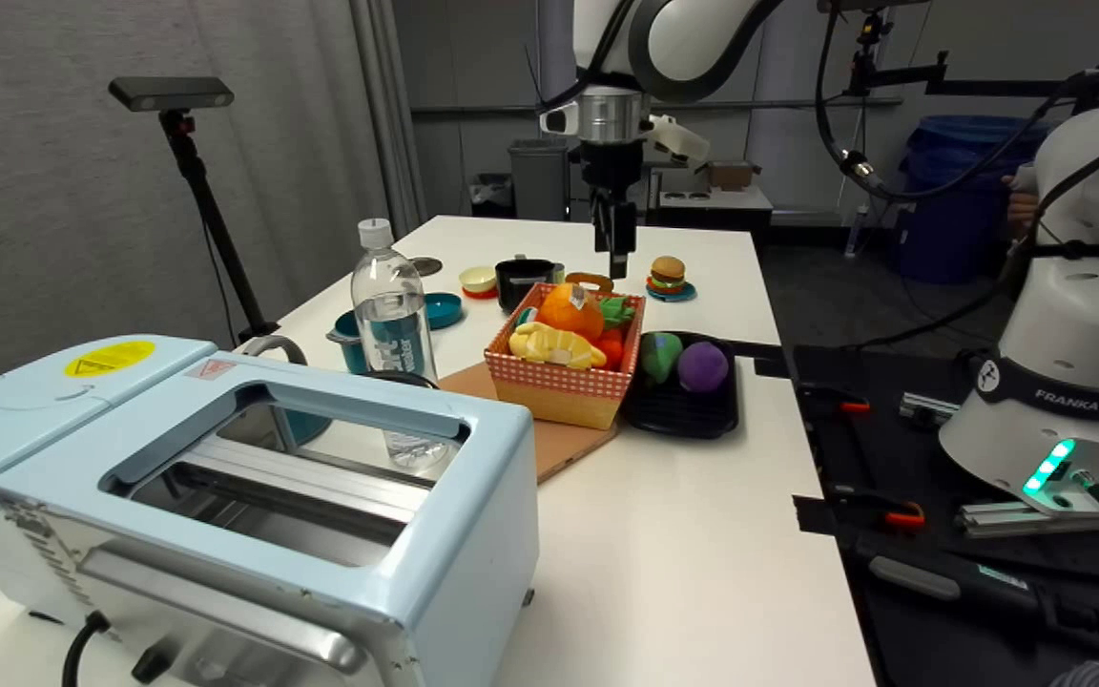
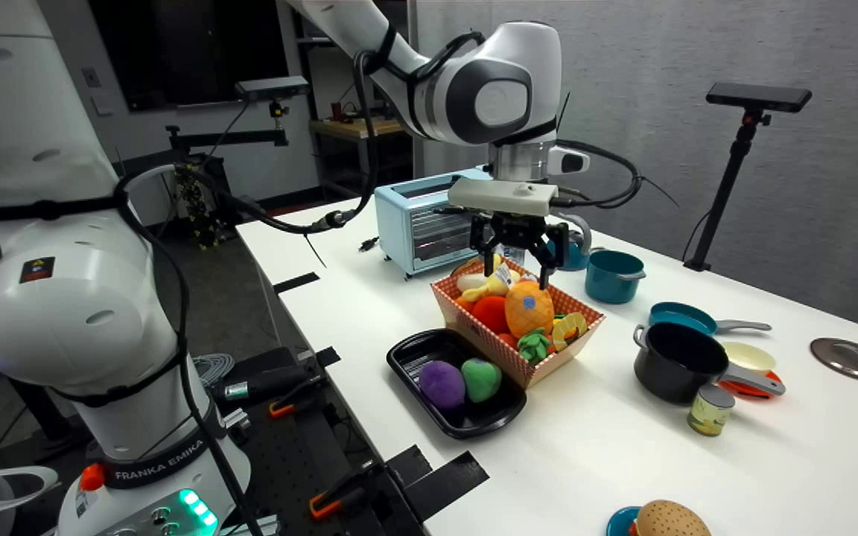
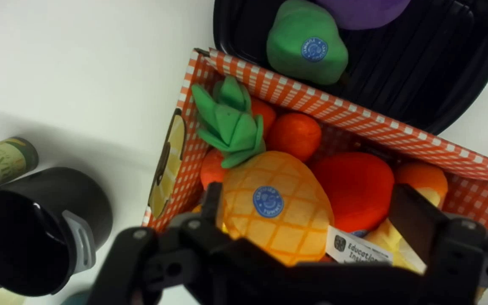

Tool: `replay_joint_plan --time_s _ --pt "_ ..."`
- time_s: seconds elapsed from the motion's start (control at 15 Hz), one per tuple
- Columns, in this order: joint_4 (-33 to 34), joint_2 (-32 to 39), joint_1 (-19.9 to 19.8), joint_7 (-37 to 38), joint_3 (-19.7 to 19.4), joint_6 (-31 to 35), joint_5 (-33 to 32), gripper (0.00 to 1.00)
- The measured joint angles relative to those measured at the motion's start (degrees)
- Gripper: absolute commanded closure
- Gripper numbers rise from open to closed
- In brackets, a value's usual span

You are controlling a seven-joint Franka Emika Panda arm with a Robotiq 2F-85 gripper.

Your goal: Put the orange toy into the black pot.

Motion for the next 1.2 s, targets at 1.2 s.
replay_joint_plan --time_s 1.2 --pt "10.16 11.3 -0.29 0.06 2.75 0.0 0.0 0.0"
